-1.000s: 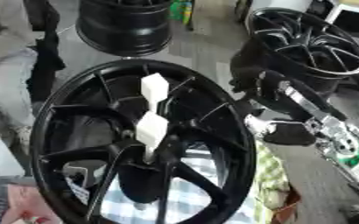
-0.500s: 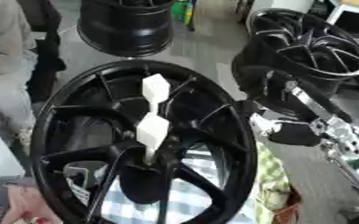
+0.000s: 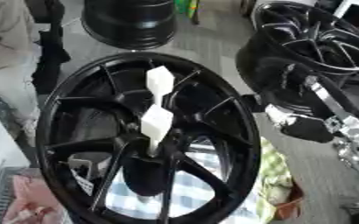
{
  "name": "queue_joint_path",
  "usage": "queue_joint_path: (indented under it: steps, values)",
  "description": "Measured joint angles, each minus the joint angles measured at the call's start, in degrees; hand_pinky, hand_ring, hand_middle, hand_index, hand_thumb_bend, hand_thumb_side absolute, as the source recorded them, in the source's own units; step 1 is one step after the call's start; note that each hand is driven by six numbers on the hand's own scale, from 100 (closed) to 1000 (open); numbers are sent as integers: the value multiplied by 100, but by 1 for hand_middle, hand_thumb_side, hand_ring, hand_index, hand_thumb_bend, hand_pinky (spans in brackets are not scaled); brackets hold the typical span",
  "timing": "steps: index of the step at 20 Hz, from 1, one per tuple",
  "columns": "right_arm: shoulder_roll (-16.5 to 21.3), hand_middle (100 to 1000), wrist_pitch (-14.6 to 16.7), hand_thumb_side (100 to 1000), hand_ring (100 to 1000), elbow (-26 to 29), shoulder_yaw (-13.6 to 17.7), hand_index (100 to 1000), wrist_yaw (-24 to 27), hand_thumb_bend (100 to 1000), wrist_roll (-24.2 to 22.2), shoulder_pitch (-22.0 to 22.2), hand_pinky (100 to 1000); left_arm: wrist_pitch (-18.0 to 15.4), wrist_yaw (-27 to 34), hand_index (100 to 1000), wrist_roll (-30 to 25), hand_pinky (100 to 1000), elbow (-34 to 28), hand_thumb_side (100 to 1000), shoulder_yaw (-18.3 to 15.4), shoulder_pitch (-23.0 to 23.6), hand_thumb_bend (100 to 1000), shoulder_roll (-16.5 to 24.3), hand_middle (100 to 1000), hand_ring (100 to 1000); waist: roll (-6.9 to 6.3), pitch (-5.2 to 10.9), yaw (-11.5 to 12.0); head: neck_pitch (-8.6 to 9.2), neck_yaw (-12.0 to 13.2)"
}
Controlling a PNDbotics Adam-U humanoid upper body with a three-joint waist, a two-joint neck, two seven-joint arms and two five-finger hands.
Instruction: Pull the pin out of the wheel hub.
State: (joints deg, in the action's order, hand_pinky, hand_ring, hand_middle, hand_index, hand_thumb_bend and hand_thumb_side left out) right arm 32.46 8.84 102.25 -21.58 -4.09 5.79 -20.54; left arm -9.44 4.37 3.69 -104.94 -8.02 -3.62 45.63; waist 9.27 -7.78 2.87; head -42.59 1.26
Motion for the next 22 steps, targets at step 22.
queue_joint_path:
  steps: [22]
  values:
    - [-135,787,140,290,789,-39,220,909,-249,100,373,269,676,118,-390,854,20,739,-671,606,71,201,450,-500,785,791,8,-37,72,-15,205]
